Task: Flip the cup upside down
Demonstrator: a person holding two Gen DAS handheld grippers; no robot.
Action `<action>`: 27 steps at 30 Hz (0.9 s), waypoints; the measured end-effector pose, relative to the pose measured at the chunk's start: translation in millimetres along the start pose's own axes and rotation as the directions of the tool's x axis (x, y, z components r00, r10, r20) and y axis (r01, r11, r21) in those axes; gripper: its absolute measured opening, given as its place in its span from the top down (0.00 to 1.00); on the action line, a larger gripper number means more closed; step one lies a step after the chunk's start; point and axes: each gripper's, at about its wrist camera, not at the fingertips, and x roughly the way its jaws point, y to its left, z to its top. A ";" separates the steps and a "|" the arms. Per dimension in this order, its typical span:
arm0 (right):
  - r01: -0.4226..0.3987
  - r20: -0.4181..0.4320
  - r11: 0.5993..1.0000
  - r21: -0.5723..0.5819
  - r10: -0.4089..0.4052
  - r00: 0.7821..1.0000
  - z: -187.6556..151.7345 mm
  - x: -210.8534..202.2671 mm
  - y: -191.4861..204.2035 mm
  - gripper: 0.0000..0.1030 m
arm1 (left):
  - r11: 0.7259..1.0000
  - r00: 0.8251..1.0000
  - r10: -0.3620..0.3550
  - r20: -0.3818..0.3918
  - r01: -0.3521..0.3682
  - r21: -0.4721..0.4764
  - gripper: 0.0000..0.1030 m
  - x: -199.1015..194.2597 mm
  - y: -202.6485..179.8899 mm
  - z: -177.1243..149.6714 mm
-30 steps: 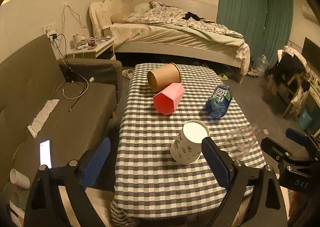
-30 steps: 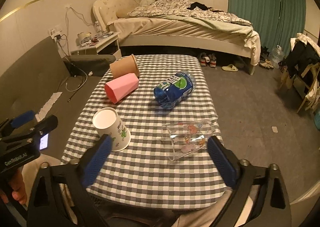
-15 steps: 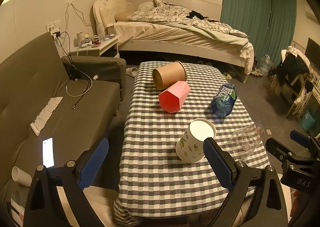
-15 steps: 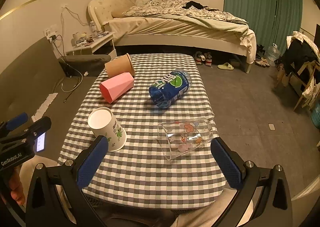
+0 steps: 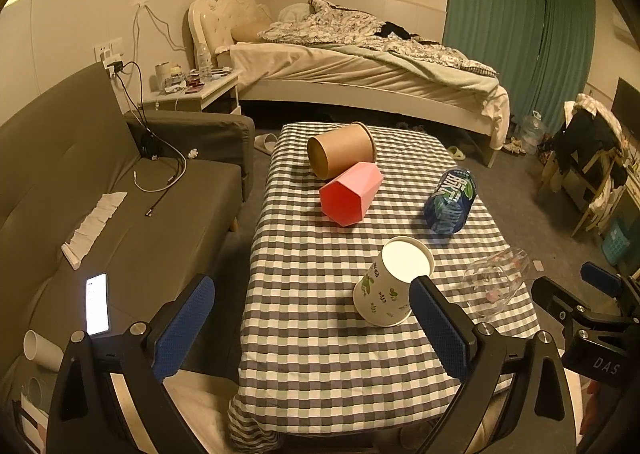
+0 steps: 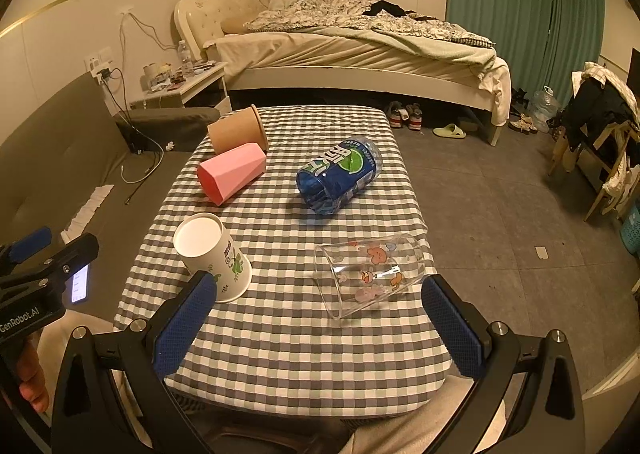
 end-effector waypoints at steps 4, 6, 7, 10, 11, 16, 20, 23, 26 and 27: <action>0.001 -0.001 1.000 -0.001 -0.001 1.000 0.1 -0.1 0.0 0.00 | 1.000 1.000 0.000 0.000 0.000 -0.001 0.02 -0.1 0.2 -0.3; 0.003 -0.001 1.000 0.001 -0.003 1.000 -0.4 0.2 -1.1 0.00 | 1.000 1.000 -0.001 0.000 0.001 0.000 0.02 -0.4 0.4 -0.1; 0.003 -0.001 1.000 0.002 -0.003 1.000 -0.6 0.2 -1.7 0.00 | 1.000 1.000 0.000 -0.001 0.000 0.000 0.02 -0.1 0.9 -0.4; 0.004 -0.003 1.000 0.003 -0.004 1.000 -1.0 0.8 -2.5 0.00 | 1.000 1.000 0.000 -0.001 0.000 0.000 0.02 -0.2 1.1 -0.3; 0.005 -0.003 1.000 0.003 -0.005 1.000 -1.0 0.7 -2.5 0.00 | 1.000 1.000 0.001 0.000 -0.001 0.000 0.02 -0.4 1.1 -0.3; 0.005 -0.003 1.000 0.002 -0.005 1.000 -1.0 0.7 -2.5 0.00 | 1.000 1.000 0.001 0.007 -0.001 0.013 0.02 -0.2 1.4 -0.9; 0.005 -0.002 1.000 0.001 -0.005 1.000 -1.0 0.9 -1.5 0.00 | 1.000 1.000 0.009 0.005 -0.009 0.024 0.02 0.5 -0.2 -0.5; 0.006 -0.004 1.000 0.001 -0.006 1.000 -1.0 0.9 -1.9 0.00 | 1.000 1.000 0.012 0.008 -0.012 0.022 0.02 0.4 -1.5 0.9; 0.006 -0.003 1.000 0.002 -0.006 1.000 -0.8 1.0 -1.3 0.00 | 1.000 1.000 0.016 0.009 -0.017 0.021 0.02 0.1 -2.6 2.5; 0.007 -0.005 1.000 0.002 -0.007 1.000 -0.9 1.0 -1.8 0.00 | 1.000 1.000 0.019 0.010 -0.019 0.022 0.02 0.3 -2.7 2.7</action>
